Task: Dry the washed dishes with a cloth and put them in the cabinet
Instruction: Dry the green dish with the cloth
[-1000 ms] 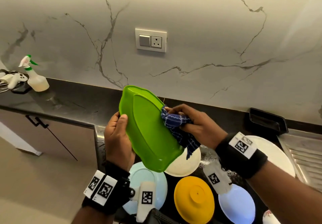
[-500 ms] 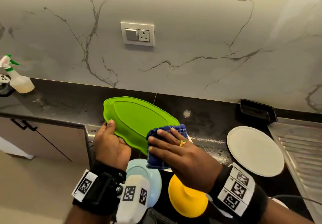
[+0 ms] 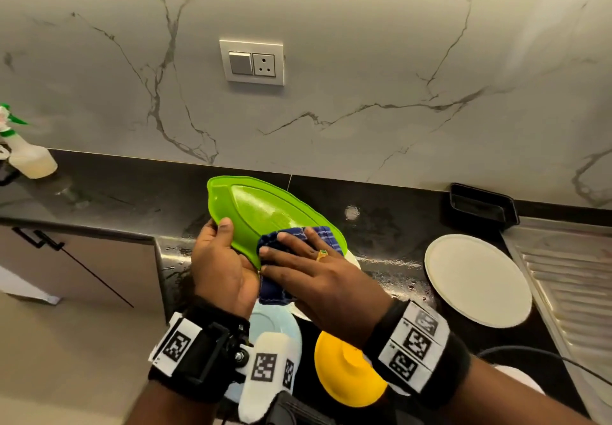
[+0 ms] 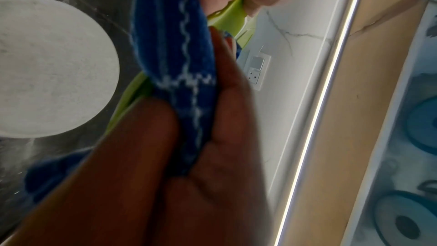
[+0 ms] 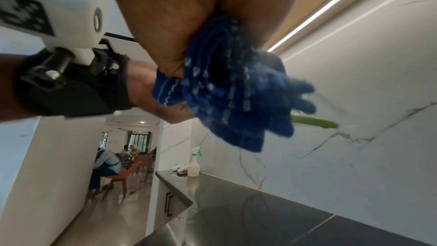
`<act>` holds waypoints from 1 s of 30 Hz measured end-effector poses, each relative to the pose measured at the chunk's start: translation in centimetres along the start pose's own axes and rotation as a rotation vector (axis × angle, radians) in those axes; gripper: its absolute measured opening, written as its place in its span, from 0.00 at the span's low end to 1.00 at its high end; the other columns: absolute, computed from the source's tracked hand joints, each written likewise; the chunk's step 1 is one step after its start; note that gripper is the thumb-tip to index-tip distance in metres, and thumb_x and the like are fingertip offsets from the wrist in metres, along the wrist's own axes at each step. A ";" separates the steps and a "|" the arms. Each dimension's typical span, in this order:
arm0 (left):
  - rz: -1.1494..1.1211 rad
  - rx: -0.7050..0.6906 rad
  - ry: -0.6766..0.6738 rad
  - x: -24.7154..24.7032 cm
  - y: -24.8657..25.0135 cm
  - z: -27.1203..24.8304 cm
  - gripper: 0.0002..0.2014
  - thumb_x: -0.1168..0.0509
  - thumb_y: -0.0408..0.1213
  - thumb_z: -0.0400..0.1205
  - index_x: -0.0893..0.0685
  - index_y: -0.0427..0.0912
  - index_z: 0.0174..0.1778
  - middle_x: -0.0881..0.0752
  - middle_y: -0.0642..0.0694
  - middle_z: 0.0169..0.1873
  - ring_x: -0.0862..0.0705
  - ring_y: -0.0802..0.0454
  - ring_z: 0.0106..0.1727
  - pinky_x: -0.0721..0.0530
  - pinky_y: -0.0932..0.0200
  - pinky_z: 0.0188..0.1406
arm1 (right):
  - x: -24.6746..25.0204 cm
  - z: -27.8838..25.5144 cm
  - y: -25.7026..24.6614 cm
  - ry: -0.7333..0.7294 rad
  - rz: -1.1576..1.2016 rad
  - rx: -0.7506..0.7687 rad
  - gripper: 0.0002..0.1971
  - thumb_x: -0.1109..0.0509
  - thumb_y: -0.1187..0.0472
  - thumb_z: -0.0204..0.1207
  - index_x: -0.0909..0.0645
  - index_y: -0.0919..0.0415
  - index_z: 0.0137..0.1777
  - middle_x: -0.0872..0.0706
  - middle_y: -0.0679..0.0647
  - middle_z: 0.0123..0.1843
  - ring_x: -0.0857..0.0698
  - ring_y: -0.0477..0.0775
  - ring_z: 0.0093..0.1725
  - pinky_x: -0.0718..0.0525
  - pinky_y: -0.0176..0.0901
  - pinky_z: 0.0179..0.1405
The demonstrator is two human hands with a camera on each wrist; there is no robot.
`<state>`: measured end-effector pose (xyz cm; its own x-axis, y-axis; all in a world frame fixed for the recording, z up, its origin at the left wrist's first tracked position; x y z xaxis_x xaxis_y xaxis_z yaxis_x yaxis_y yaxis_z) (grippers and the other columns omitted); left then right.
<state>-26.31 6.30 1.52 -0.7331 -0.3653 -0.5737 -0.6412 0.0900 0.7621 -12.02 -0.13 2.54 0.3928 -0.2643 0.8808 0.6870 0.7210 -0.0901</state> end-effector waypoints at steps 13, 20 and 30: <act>0.031 0.039 -0.033 0.4 -0.8 -0.7 0.15 0.49 0.36 0.93 0.20 0.37 0.68 0.15 0.26 0.64 0.15 0.27 0.62 0.18 0.28 0.65 | -0.2 0.2 -0.3 -0.051 -0.139 0.024 0.21 0.45 0.60 0.83 0.17 0.55 0.70 0.22 0.54 0.78 0.27 0.63 0.80 0.27 0.75 0.73; 0.061 -0.021 -0.090 1.2 0.4 0.0 0.13 0.47 0.36 0.93 0.18 0.38 0.65 0.13 0.29 0.62 0.11 0.34 0.57 0.14 0.34 0.60 | 0.4 -2.3 2.5 -0.044 0.148 -0.049 0.20 0.40 0.59 0.82 0.18 0.54 0.72 0.24 0.52 0.80 0.33 0.59 0.83 0.32 0.80 0.74; 0.150 0.024 -0.186 1.0 -0.2 0.2 0.13 0.46 0.35 0.92 0.16 0.39 0.56 0.08 0.36 0.50 0.09 0.38 0.49 0.09 0.38 0.52 | 1.0 1.1 3.0 -0.149 0.199 0.089 0.22 0.37 0.65 0.79 0.18 0.60 0.73 0.23 0.58 0.79 0.31 0.65 0.82 0.39 0.77 0.78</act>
<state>-26.93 6.15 0.72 -0.8484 -0.1693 -0.5015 -0.5253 0.1529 0.8371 -10.26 2.50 3.69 0.4158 -0.0194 0.9093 0.5460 0.8049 -0.2325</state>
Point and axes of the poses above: each hand's wrist, its own z-axis towards the middle knuckle, its own x-axis out of the back of the hand, y = z × x, the point moved 3 cm from there along z, towards the middle knuckle
